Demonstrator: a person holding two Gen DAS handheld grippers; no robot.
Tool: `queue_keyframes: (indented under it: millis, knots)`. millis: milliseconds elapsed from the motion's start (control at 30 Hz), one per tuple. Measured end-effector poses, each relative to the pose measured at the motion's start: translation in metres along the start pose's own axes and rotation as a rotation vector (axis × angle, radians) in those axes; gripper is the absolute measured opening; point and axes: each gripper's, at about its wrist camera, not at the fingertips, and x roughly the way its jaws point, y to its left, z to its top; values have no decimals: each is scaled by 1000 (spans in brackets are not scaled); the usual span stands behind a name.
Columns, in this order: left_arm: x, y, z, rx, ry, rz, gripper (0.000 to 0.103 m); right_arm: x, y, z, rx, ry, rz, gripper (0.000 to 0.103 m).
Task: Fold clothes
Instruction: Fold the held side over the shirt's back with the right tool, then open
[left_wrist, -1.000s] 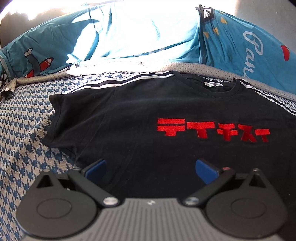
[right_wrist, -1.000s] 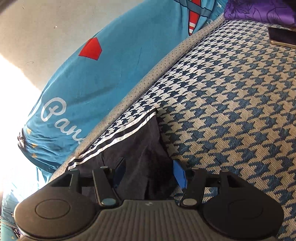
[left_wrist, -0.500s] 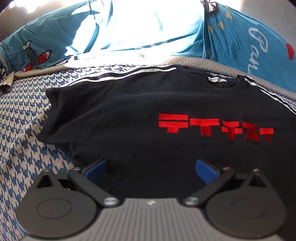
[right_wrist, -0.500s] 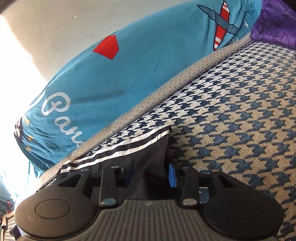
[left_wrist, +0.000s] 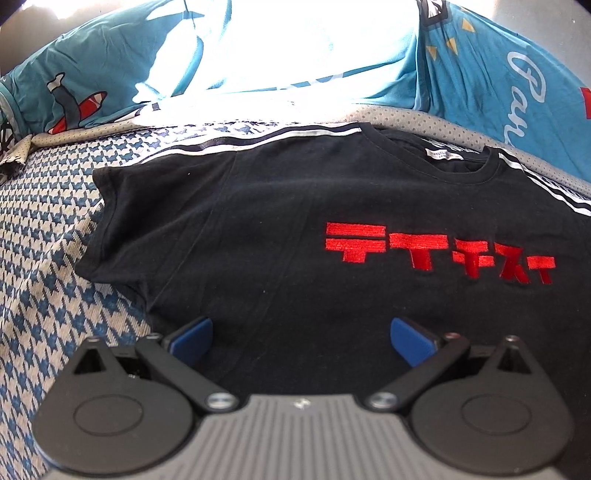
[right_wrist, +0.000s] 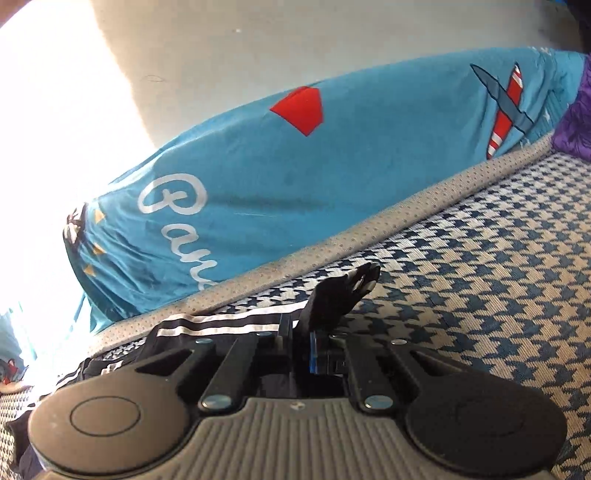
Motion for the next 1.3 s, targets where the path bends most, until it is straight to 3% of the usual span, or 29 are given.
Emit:
queue_keyframes:
  millis: [200, 333, 500, 600, 800, 1100, 1300]
  knots:
    - [0, 2, 1, -10, -1, -1, 103, -16, 66, -12, -233, -22, 121, 10]
    - [0, 2, 1, -8, 1, 0, 103, -14, 99, -34, -340, 34, 211, 10]
    - [-1, 3, 2, -7, -2, 3, 103, -11, 118, -49, -390, 161, 344, 22]
    - [-4, 6, 4, -20, -15, 2, 103, -21, 115, -38, -352, 145, 389, 25]
    - [-5, 13, 6, -49, -19, -12, 103, -21, 86, -10, -235, 101, 250, 27]
    - [-4, 29, 8, -77, -22, 33, 103, -8, 82, -31, -278, 253, 150, 27]
    - [-13, 45, 12, -98, -41, 24, 103, -14, 84, -55, -303, 341, 86, 27]
